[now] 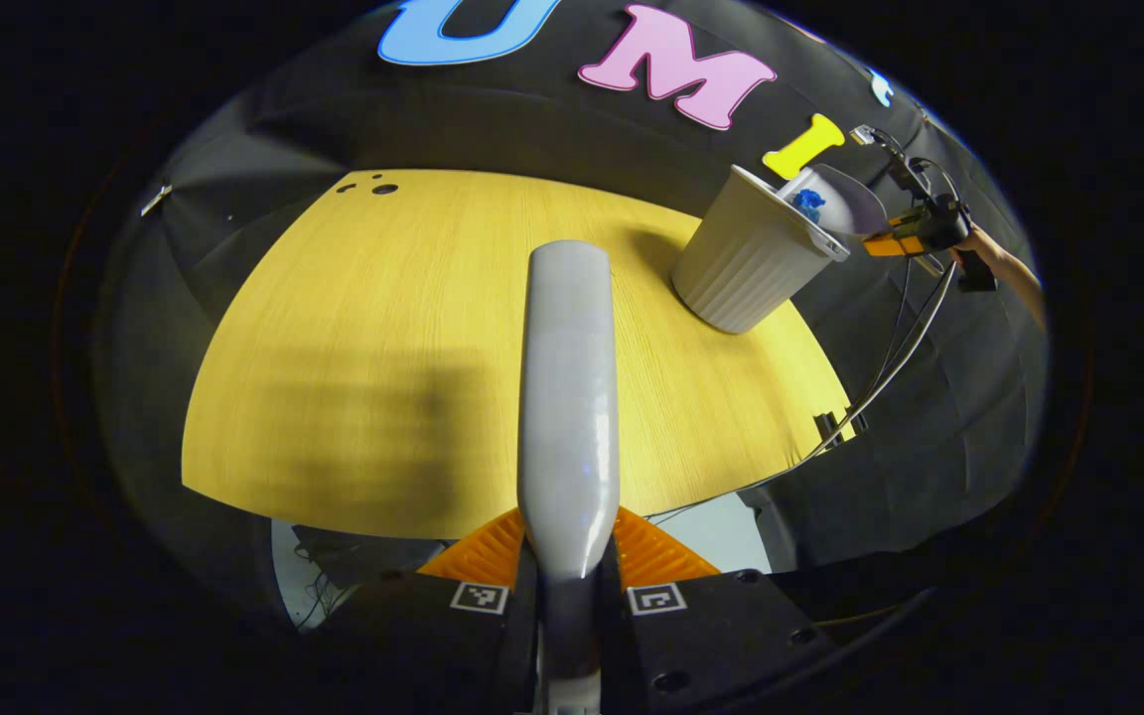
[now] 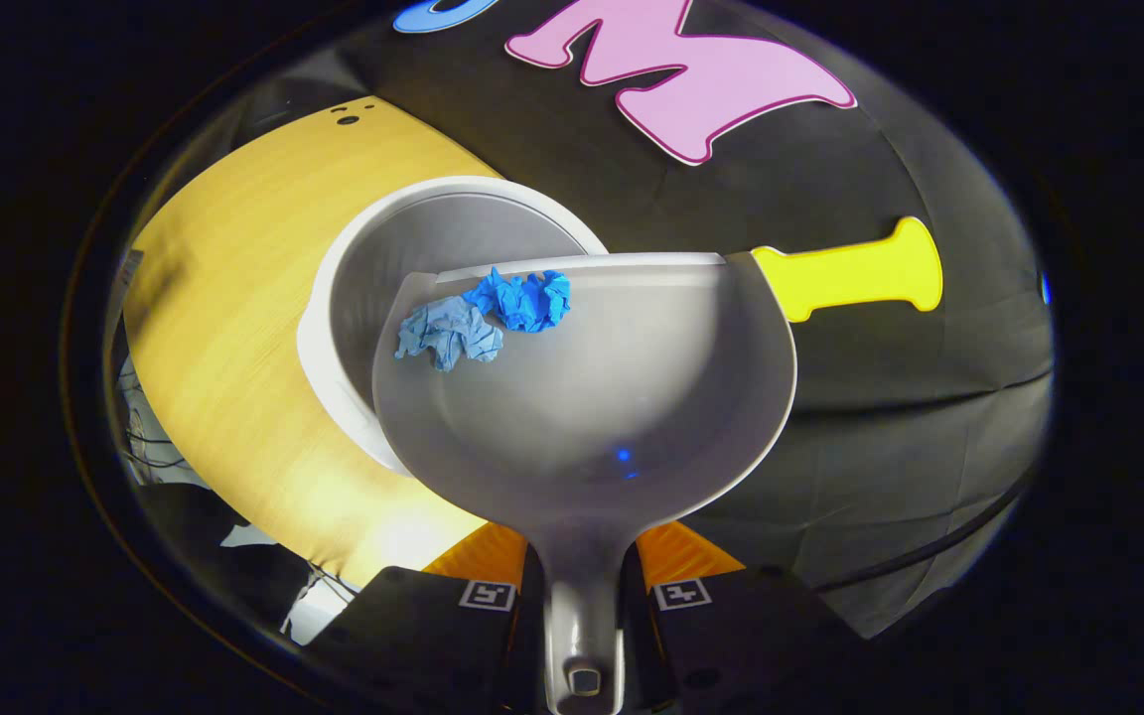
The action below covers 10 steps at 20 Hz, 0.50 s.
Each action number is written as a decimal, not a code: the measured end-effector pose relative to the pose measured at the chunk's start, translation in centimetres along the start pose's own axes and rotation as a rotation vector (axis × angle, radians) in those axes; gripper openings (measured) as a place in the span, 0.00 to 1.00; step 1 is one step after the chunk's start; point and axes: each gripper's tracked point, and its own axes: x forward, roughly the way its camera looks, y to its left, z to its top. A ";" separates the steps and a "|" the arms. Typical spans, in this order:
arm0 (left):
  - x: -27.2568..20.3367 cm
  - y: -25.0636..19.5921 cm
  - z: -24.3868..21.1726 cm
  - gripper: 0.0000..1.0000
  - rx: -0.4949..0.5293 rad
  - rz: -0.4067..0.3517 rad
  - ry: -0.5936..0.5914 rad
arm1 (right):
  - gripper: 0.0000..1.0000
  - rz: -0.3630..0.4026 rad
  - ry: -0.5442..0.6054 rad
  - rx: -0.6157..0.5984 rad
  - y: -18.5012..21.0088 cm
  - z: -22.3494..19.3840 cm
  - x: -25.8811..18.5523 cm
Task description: Pick up the small broom and dustpan from the desktop, sweep the trash into the dustpan with the broom, and then empty the trash into the garbage bin.
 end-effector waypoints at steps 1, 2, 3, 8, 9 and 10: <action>-0.2 0.3 0.2 0.29 -0.006 0.002 -0.006 | 0.36 -0.025 0.003 -0.023 -0.4 -0.1 0.1; -0.3 0.6 0.2 0.29 -0.018 0.005 -0.015 | 0.35 -0.064 0.006 -0.063 -1.1 -0.3 0.4; -0.4 0.8 0.2 0.33 -0.028 0.004 -0.016 | 0.36 -0.102 0.006 -0.106 -1.8 -0.6 0.8; -0.8 2.0 -0.6 0.29 -0.020 0.019 0.001 | 0.35 -0.343 -0.027 -0.458 -4.6 0.9 1.1; -0.8 2.3 -0.8 0.29 -0.020 0.018 0.007 | 0.36 -0.423 -0.056 -0.584 -5.4 2.0 0.8; -0.8 2.3 -0.8 0.29 -0.019 0.017 0.012 | 0.36 -0.467 -0.090 -0.671 -5.6 2.9 0.6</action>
